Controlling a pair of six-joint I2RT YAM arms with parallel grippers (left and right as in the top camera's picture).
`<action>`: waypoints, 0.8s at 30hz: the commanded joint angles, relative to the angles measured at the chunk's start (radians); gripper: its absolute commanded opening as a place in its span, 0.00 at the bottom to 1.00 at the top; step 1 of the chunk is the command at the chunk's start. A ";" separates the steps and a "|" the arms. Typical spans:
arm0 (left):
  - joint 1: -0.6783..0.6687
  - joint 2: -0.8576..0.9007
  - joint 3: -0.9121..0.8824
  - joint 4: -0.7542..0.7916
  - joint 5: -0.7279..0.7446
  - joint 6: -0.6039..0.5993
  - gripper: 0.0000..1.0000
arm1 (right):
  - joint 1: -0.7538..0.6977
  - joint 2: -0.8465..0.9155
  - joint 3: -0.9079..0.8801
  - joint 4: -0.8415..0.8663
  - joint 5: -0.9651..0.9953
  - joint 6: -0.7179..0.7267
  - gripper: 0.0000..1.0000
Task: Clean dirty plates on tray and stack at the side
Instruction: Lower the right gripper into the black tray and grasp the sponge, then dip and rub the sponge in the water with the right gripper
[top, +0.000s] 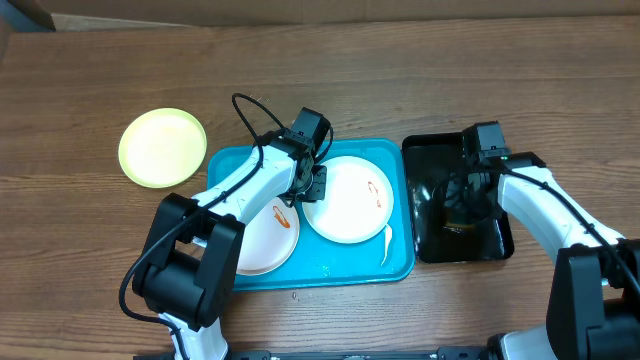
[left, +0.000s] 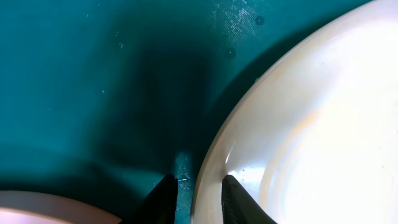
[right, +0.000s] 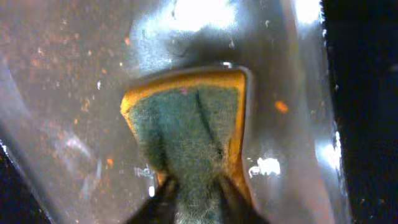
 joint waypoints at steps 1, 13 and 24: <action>-0.004 0.006 0.015 0.005 0.008 -0.022 0.27 | -0.001 -0.021 -0.004 0.007 -0.026 -0.002 0.16; -0.004 0.006 0.015 0.005 0.008 -0.022 0.27 | 0.000 -0.021 -0.009 0.019 -0.021 -0.002 0.60; -0.004 0.006 0.015 0.005 0.008 -0.022 0.27 | -0.001 -0.021 -0.034 0.039 -0.047 -0.002 0.51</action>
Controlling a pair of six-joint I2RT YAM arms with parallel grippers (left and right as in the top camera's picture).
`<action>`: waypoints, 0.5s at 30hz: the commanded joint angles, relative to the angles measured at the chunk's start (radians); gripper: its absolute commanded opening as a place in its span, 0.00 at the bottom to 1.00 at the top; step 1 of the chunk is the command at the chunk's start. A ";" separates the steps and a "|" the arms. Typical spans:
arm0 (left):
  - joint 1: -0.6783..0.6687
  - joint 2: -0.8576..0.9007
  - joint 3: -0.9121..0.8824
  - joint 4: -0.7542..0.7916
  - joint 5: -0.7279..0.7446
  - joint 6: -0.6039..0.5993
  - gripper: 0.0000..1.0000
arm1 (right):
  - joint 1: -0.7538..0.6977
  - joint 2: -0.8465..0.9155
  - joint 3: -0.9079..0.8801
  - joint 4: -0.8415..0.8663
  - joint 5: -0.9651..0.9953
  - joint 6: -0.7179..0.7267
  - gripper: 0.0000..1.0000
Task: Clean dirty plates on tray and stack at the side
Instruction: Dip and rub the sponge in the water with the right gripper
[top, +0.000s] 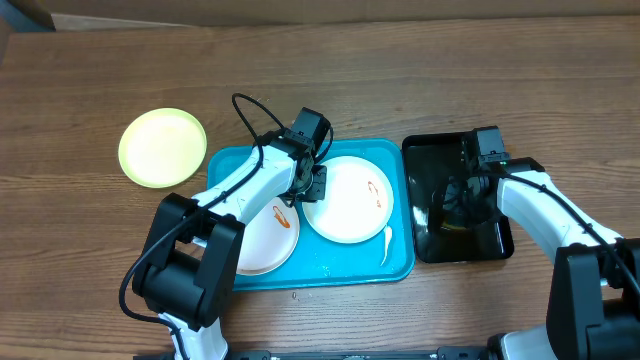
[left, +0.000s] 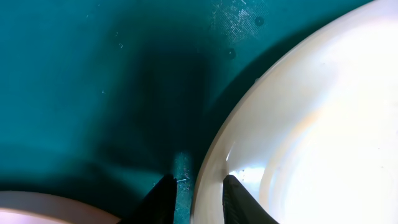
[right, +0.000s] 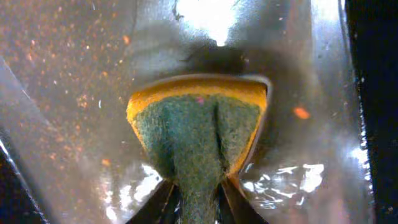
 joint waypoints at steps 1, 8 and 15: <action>-0.004 0.006 0.015 0.005 0.008 -0.022 0.28 | 0.000 -0.021 0.016 -0.010 -0.014 -0.009 0.57; -0.004 0.006 0.015 0.004 0.009 -0.022 0.28 | -0.002 -0.021 0.065 0.000 0.074 -0.008 0.65; -0.004 0.006 0.015 0.005 0.009 -0.022 0.28 | -0.002 -0.018 0.047 0.041 0.079 -0.008 0.65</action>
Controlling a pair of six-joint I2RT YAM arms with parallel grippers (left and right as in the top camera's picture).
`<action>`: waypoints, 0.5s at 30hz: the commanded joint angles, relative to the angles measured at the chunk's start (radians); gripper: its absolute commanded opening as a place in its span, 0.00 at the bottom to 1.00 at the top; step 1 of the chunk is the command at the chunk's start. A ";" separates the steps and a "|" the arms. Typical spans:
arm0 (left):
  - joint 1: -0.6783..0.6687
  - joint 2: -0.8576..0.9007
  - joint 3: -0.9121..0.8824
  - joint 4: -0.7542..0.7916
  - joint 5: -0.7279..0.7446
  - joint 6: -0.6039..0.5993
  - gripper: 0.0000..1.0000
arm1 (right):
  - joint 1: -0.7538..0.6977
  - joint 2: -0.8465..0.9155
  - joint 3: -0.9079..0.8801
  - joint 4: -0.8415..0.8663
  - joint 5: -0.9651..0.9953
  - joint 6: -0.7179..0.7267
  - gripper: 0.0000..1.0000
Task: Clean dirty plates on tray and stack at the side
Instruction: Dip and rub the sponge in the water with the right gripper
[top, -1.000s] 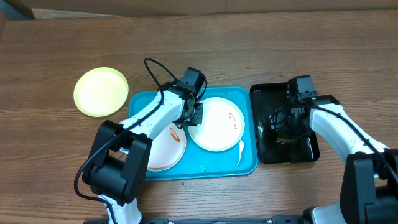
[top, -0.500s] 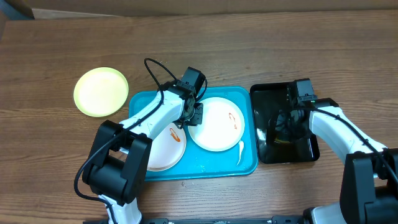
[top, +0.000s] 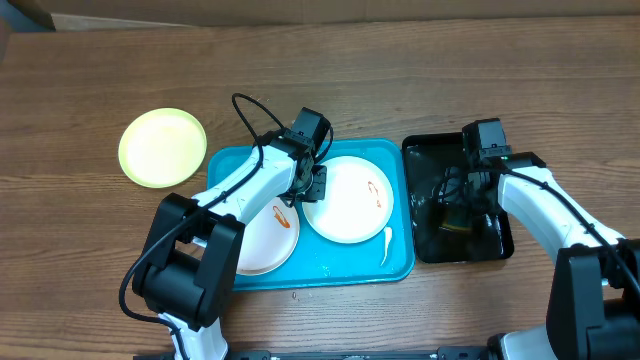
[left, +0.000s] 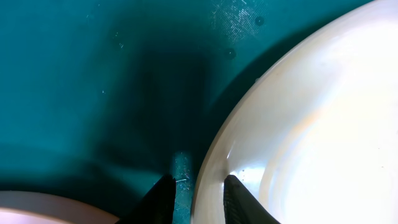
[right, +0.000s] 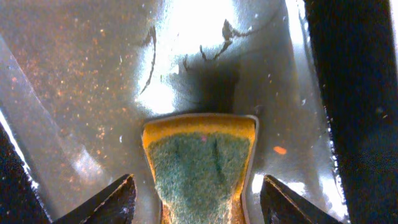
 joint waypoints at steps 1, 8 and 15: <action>-0.004 0.006 0.015 0.005 0.008 -0.022 0.28 | -0.002 -0.017 0.004 0.025 0.023 -0.002 0.65; -0.004 0.006 0.015 0.006 0.008 -0.022 0.29 | -0.001 -0.006 -0.019 0.076 0.004 0.005 0.18; 0.001 0.006 0.015 0.024 0.008 -0.037 0.35 | -0.001 -0.006 -0.020 0.079 -0.037 0.005 0.53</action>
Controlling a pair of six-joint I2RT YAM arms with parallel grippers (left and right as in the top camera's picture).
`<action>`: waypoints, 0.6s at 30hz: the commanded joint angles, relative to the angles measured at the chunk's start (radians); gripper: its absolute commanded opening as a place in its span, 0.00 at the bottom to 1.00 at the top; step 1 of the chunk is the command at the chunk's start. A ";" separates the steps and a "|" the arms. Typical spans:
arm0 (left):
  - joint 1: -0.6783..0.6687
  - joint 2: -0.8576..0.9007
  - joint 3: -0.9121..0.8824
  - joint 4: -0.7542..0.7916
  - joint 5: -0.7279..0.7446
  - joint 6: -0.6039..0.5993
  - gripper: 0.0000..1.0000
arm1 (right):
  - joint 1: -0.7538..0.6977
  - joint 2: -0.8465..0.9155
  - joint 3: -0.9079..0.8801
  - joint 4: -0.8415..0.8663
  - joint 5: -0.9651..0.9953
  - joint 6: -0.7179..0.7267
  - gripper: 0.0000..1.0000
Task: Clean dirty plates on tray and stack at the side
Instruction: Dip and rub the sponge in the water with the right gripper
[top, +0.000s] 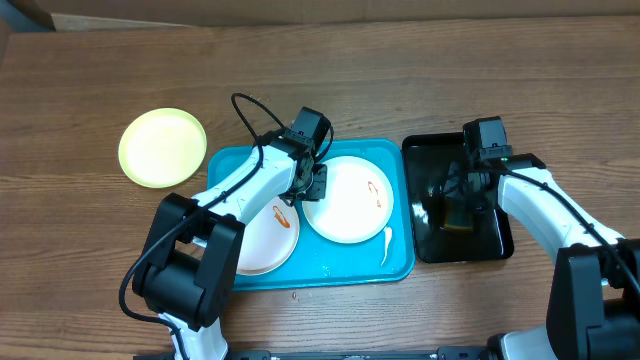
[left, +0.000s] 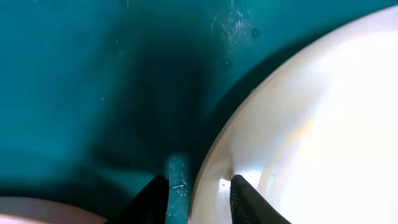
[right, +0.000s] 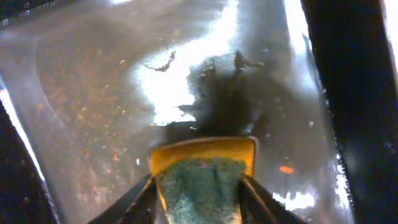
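A white plate (top: 348, 200) with orange smears lies on the blue tray (top: 330, 265). My left gripper (left: 199, 180) straddles the plate's left rim (left: 214, 168), one finger on the tray side and one inside the plate, shut on it. A second white plate (top: 265, 235) with an orange smear lies at the tray's left, partly under the left arm. My right gripper (right: 198, 183) is down in the black tray (top: 495, 240), shut on the green and yellow sponge (right: 202, 171) over wet, glistening bottom.
A yellow-green plate (top: 162, 148) sits alone on the wooden table left of the blue tray. A white streak (top: 388, 242) lies on the blue tray by its right wall. The black tray stands directly right of the blue one.
My right gripper's fingers stood wide apart beside the sponge; now they press its two sides. The left wrist view has shifted slightly, fingers still astride the plate rim.
My right gripper held the sponge in the wet black tray at the first two moments, then stood open around it, and now grips it again. The left gripper has stayed on the rim of the big white plate throughout.
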 joint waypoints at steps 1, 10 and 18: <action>0.001 0.006 0.015 0.006 0.008 -0.024 0.35 | -0.001 -0.006 -0.010 0.010 -0.022 -0.004 0.63; 0.001 0.006 0.015 0.003 0.008 -0.026 0.36 | 0.000 -0.006 -0.022 -0.011 -0.023 -0.007 0.66; 0.002 0.006 0.015 0.005 0.008 -0.026 0.34 | 0.000 -0.006 -0.060 0.057 -0.053 -0.007 0.13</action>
